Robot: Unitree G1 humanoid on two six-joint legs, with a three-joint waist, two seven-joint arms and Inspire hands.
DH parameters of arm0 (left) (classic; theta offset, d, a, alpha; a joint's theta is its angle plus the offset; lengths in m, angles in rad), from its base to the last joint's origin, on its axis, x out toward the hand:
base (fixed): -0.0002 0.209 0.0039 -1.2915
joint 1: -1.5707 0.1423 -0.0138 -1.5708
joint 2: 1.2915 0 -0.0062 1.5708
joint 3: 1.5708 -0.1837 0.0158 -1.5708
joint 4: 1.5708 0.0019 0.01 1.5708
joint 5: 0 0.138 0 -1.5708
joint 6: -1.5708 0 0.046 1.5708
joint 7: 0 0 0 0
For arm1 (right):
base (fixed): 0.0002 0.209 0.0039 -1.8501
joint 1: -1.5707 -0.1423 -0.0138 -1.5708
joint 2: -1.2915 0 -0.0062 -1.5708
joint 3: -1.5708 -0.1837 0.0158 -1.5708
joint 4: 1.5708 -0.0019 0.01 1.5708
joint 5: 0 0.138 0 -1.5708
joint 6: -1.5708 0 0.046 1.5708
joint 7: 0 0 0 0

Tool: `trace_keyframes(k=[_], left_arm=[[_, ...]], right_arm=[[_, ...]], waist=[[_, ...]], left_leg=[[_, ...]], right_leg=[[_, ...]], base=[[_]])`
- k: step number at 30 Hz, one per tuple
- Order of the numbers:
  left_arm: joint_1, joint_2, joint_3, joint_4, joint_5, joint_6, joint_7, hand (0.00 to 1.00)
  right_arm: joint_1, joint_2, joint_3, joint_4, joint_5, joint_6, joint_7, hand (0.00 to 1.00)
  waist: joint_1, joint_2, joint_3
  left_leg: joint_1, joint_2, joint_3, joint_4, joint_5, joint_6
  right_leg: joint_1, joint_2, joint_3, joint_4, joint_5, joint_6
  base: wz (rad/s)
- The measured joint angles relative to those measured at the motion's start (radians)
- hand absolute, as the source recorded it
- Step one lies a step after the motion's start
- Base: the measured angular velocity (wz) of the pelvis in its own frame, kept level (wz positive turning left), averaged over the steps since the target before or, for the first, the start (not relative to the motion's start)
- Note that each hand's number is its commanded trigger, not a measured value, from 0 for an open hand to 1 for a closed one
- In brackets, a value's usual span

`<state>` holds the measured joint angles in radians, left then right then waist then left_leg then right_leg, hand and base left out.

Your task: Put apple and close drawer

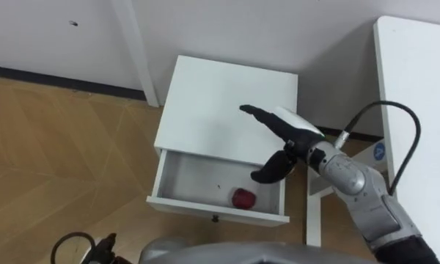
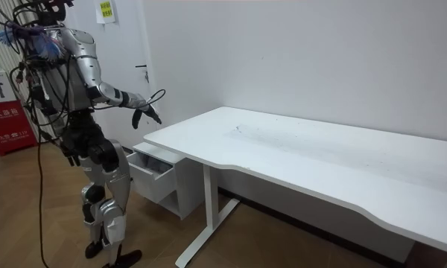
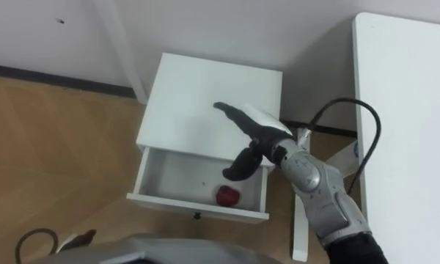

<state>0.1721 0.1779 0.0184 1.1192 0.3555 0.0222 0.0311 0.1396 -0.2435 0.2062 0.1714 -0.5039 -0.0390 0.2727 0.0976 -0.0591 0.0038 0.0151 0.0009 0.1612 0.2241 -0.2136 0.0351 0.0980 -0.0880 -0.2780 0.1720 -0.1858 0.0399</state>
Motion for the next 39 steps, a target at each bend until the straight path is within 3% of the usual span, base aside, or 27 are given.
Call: trace_keyframes(k=[3,4,5,6,7,8,9,10,11,12,13,14,15,16,17,18,19,20,21,22,23,25,26,29,33,37,39], left_arm=[[-0.006,-0.015,0.020,0.002,-0.004,0.000,-0.002,0.00],[-0.010,-0.006,0.020,0.003,-0.016,0.000,-0.001,0.00],[-0.011,0.002,0.022,0.004,-0.016,0.001,0.002,0.00],[-0.010,0.003,0.024,0.004,-0.016,0.002,0.002,0.00],[-0.013,0.007,0.031,0.008,-0.020,-0.001,0.003,0.00],[-0.027,0.017,0.040,0.032,-0.039,-0.002,0.005,0.00],[-0.027,0.024,0.041,0.040,-0.051,0.003,0.005,0.00],[-0.031,0.033,0.041,0.040,-0.065,0.016,0.005,0.00],[-0.037,0.037,0.049,0.040,-0.069,0.034,0.004,0.00],[-0.041,0.040,0.049,0.040,-0.070,0.044,0.005,0.00],[-0.040,0.051,0.047,0.039,-0.070,0.056,0.005,0.00],[-0.036,0.059,0.059,0.039,-0.068,0.065,0.005,0.00],[-0.031,0.058,0.059,0.038,-0.067,0.069,0.007,0.00],[-0.014,0.045,0.059,0.035,-0.060,0.072,0.007,0.00],[0.007,0.034,0.058,0.030,-0.061,0.071,0.002,0.00],[0.026,0.033,0.059,0.020,-0.065,0.072,0.001,0.00],[0.055,0.034,0.060,0.002,-0.069,0.077,0.000,0.00],[0.078,0.038,0.068,-0.013,-0.069,0.082,0.003,0.00],[0.079,0.037,0.078,-0.013,-0.069,0.084,0.006,0.00],[0.078,0.034,0.090,-0.014,-0.070,0.085,0.011,0.00],[0.075,0.025,0.099,-0.020,-0.070,0.083,0.018,0.00],[0.068,0.026,0.107,-0.034,-0.069,0.079,0.037,0.00],[0.059,0.027,0.125,-0.036,-0.069,0.079,0.051,0.00],[0.045,0.017,0.156,-0.038,-0.068,0.079,0.065,0.00],[0.041,-0.016,0.198,-0.026,-0.059,0.082,0.085,0.00],[0.059,-0.043,0.213,-0.007,-0.063,0.129,0.088,0.00],[0.060,-0.051,0.210,0.002,-0.063,0.145,0.087,0.00]], right_arm=[[-0.004,0.024,-0.125,0.161,0.011,-0.001,-0.106,0.00],[0.003,0.030,-0.172,0.227,0.028,0.006,-0.150,0.00],[0.004,0.030,-0.215,0.302,0.040,0.006,-0.181,0.00],[0.003,0.030,-0.240,0.342,0.044,0.006,-0.195,0.00],[0.001,0.028,-0.289,0.415,0.072,0.002,-0.222,0.00],[-0.009,0.024,-0.323,0.469,0.084,-0.004,-0.241,0.00],[-0.007,0.021,-0.334,0.477,0.093,-0.004,-0.246,0.00],[0.005,0.014,-0.348,0.502,0.124,-0.017,-0.263,0.00],[0.005,-0.001,-0.341,0.606,0.160,-0.048,-0.280,0.00],[0.005,-0.004,-0.335,0.654,0.177,-0.047,-0.287,0.00],[0.010,-0.010,-0.299,0.732,0.222,-0.035,-0.299,0.00],[0.010,-0.010,-0.268,0.785,0.257,-0.025,-0.304,0.00],[0.008,-0.011,-0.265,0.807,0.270,-0.023,-0.306,0.00],[0.007,-0.015,-0.267,0.841,0.285,-0.014,-0.313,0.00],[0.006,-0.016,-0.267,0.870,0.305,0.000,-0.315,0.00],[0.006,-0.016,-0.263,0.883,0.316,0.005,-0.315,0.00],[0.008,-0.015,-0.254,0.915,0.342,0.009,-0.314,0.00],[0.008,-0.008,-0.254,0.953,0.345,0.015,-0.313,0.00],[0.008,-0.007,-0.255,0.966,0.346,0.018,-0.313,0.00],[0.010,-0.005,-0.256,0.997,0.352,0.020,-0.314,0.00],[0.008,-0.004,-0.258,1.013,0.372,0.027,-0.317,0.00],[-0.011,0.012,-0.258,1.043,0.419,0.028,-0.322,0.00],[-0.018,0.022,-0.258,1.063,0.444,0.027,-0.322,0.00],[-0.029,0.035,-0.270,1.100,0.484,0.029,-0.318,0.00],[-0.020,0.037,-0.279,1.157,0.494,0.057,-0.314,0.00],[0.011,0.044,-0.279,1.197,0.491,0.135,-0.314,0.00],[0.023,0.049,-0.280,1.204,0.491,0.158,-0.314,0.00]], waist=[[-0.038,0.040,-0.0010],[-0.066,0.041,-0.0008],[-0.087,0.039,-0.0003],[-0.092,0.047,-0.0012],[-0.100,0.074,0.0051],[-0.098,0.084,0.0127],[-0.099,0.097,0.0180],[-0.130,0.125,0.0268],[-0.142,0.147,0.0256],[-0.144,0.157,0.0255],[-0.143,0.164,0.0293],[-0.142,0.134,0.0289],[-0.142,0.119,0.0286],[-0.142,0.112,0.0249],[-0.141,0.114,0.0174],[-0.139,0.109,0.0169],[-0.127,0.102,0.0118],[-0.107,0.078,0.0065],[-0.098,0.073,0.0064],[-0.086,0.052,0.0016],[-0.062,0.043,-0.0022],[-0.050,0.028,-0.0094],[-0.045,0.011,-0.0068],[-0.044,0.003,-0.0041],[-0.049,0.012,-0.0042],[-0.073,0.032,-0.0074],[-0.080,0.038,-0.0053]], left_leg=[[-0.022,0.004,0.032,0.032,-0.009,0.016],[-0.018,-0.009,0.035,0.036,-0.011,0.032],[-0.016,-0.022,0.037,0.056,-0.018,0.050],[-0.016,-0.014,0.038,0.071,-0.025,0.060],[-0.031,0.001,0.045,0.107,-0.045,0.078],[-0.057,0.020,0.051,0.154,-0.067,0.084],[-0.071,0.033,0.047,0.176,-0.074,0.085],[-0.097,0.071,0.036,0.207,-0.082,0.091],[-0.106,0.109,0.024,0.210,-0.084,0.095],[-0.105,0.124,0.016,0.210,-0.082,0.094],[-0.098,0.135,0.010,0.211,-0.081,0.090],[-0.100,0.116,0.015,0.232,-0.091,0.083],[-0.106,0.104,0.016,0.248,-0.100,0.091],[-0.123,0.093,0.013,0.283,-0.120,0.097],[-0.128,0.085,0.014,0.289,-0.129,0.093],[-0.126,0.079,0.014,0.286,-0.129,0.092],[-0.115,0.065,0.024,0.274,-0.123,0.085],[-0.098,0.037,0.029,0.249,-0.114,0.086],[-0.093,0.031,0.032,0.240,-0.112,0.085],[-0.087,0.018,0.032,0.217,-0.100,0.080],[-0.074,0.017,0.035,0.181,-0.085,0.068],[-0.050,0.011,0.046,0.122,-0.059,0.054],[-0.041,0.008,0.050,0.108,-0.054,0.047],[-0.018,0.017,0.053,0.084,-0.050,0.028],[0.012,0.021,0.053,0.044,-0.042,0.012],[0.034,0.022,0.052,0.024,-0.039,0.007],[0.042,0.021,0.053,0.017,-0.038,0.007]], right_leg=[[-0.122,-0.035,0.001,0.262,-0.011,0.017],[-0.215,-0.072,0.008,0.464,0.001,0.011],[-0.330,-0.109,0.052,0.660,0.079,0.012],[-0.386,-0.112,0.085,0.748,0.156,0.013],[-0.515,-0.101,0.150,0.926,0.325,0.030],[-0.651,-0.072,0.194,1.218,0.283,0.013],[-0.715,-0.056,0.199,1.370,0.245,-0.002],[-0.826,-0.021,0.179,1.613,0.183,-0.017],[-0.912,0.005,0.162,1.759,0.150,-0.022],[-0.937,0.009,0.161,1.795,0.141,-0.021],[-0.962,0.013,0.188,1.818,0.130,-0.008],[-0.966,-0.004,0.229,1.800,0.118,0.010],[-0.950,-0.021,0.244,1.772,0.115,0.008],[-0.882,-0.051,0.248,1.661,0.109,0.003],[-0.772,-0.067,0.234,1.475,0.110,0.007],[-0.706,-0.071,0.224,1.354,0.109,0.012],[-0.562,-0.077,0.202,1.084,0.108,0.016],[-0.420,-0.083,0.181,0.821,0.098,0.027],[-0.354,-0.082,0.169,0.693,0.089,0.031],[-0.238,-0.071,0.132,0.478,0.031,0.036],[-0.157,-0.054,0.116,0.311,0.017,0.048],[-0.067,-0.036,0.088,0.117,0.024,0.042],[-0.026,-0.031,0.072,0.040,0.027,0.045],[0.008,-0.016,0.054,-0.005,0.027,0.045],[0.021,-0.008,0.042,-0.007,0.027,0.045],[0.031,-0.004,0.026,-0.005,0.027,0.045],[0.031,-0.006,0.029,-0.005,0.027,0.045]], base=[[0.16],[0.33],[0.25],[-0.06],[-0.49],[-0.54],[-0.39],[-0.03],[0.11],[0.14],[0.13],[0.08],[0.07],[0.08],[0.07],[-0.03],[-0.17],[-0.18],[-0.07],[-0.05],[-0.11],[-0.20],[-0.14],[-0.05],[-0.01],[0.00],[0.00]])
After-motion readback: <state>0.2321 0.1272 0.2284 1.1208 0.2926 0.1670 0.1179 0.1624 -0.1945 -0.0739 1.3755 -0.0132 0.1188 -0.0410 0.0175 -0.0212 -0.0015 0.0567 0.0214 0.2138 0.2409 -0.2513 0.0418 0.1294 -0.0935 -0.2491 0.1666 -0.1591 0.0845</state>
